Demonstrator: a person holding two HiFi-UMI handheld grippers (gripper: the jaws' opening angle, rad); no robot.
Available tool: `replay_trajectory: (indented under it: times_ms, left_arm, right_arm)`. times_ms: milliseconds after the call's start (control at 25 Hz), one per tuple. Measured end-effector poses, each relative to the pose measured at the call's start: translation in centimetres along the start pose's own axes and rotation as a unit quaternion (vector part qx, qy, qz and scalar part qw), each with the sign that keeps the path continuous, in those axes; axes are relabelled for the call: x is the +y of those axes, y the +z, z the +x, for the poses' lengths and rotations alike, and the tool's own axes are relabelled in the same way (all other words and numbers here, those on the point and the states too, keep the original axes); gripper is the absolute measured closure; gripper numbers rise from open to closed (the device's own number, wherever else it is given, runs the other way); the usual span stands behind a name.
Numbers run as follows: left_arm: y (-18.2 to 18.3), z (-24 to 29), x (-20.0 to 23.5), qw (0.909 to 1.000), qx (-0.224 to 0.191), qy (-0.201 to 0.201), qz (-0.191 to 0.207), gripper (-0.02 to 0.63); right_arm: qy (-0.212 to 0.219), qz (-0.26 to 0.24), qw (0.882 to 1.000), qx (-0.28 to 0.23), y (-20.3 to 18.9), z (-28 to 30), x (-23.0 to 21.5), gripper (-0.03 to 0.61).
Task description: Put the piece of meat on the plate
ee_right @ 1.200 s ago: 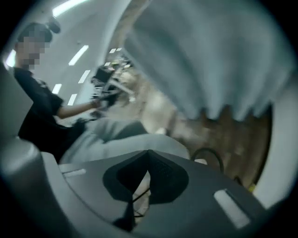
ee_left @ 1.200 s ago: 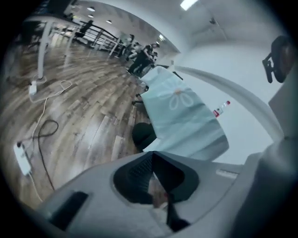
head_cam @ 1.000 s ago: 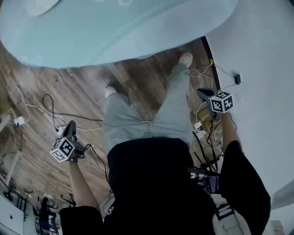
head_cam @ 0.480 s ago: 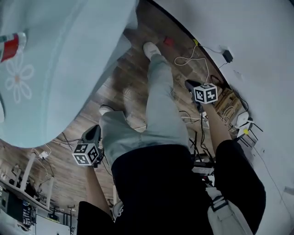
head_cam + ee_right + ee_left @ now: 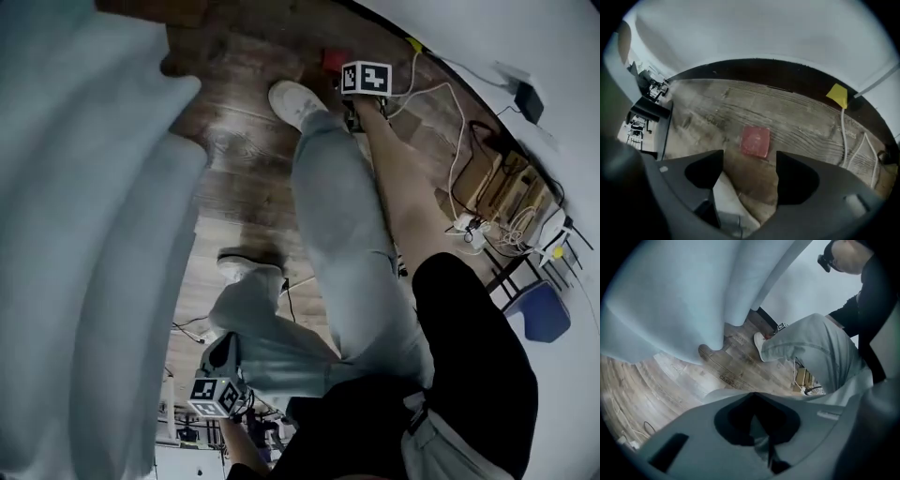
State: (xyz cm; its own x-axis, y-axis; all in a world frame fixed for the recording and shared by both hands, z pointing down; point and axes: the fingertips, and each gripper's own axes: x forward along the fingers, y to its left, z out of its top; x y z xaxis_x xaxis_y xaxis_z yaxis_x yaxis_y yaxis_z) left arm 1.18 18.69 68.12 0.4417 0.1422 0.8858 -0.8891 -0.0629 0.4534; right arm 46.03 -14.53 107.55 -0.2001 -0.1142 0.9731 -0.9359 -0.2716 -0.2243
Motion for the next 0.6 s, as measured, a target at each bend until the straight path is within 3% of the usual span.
replay_trajectory:
  times_ms: [200,400,480,600]
  left_arm:
    - [1.7,2.4,-0.7,0.9997,0.011,0.009,-0.022,0.615]
    - [1.3,3.7,-1.2,0.9985,0.045,0.005,-0.031,0.615]
    - [0.9,4.3,-1.5,0.9978,0.059,0.005,-0.027,0.615]
    - [-0.2,5.0,-2.2,0.9957,0.091,0.001,-0.015,0.615]
  right_arm:
    - [-0.029,0.005,1.0,0.003,3.7,6.5,-0.6,0.189]
    - [-0.084,0.029,0.994,0.056,3.6,7.1,-1.7,0.212]
    - [-0.071,0.033,0.994,0.075,3.5,6.8,-1.4,0.29]
    - [-0.006,0.037,0.996,0.076,3.3,5.5,0.1,0.291]
